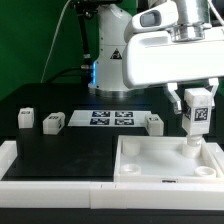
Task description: Assemble one leg
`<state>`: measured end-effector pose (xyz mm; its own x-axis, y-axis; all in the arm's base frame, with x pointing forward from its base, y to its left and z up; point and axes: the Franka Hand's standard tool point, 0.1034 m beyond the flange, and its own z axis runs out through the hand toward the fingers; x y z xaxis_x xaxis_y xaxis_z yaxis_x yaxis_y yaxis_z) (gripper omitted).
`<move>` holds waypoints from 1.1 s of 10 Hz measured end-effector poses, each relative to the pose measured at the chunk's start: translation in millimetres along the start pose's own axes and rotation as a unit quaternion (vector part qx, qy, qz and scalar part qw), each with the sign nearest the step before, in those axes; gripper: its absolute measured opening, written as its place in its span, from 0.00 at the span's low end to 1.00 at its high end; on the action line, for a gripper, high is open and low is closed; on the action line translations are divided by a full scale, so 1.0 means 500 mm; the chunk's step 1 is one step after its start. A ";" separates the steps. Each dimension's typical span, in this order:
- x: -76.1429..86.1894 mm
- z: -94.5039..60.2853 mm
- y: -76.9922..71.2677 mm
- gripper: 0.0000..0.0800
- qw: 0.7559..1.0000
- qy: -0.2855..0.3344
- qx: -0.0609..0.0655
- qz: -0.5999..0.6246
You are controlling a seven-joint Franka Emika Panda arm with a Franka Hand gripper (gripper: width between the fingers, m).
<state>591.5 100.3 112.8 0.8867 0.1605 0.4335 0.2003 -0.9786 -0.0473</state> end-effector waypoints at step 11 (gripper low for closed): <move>0.021 0.079 0.004 0.36 1.000 0.013 0.003 0.006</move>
Offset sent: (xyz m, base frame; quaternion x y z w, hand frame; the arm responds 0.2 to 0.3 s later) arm 0.0158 0.0070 -0.0107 -0.0042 0.0001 -0.0131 0.9999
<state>617.6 105.3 81.6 0.8780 0.1457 0.4559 0.1923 -0.9797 -0.0573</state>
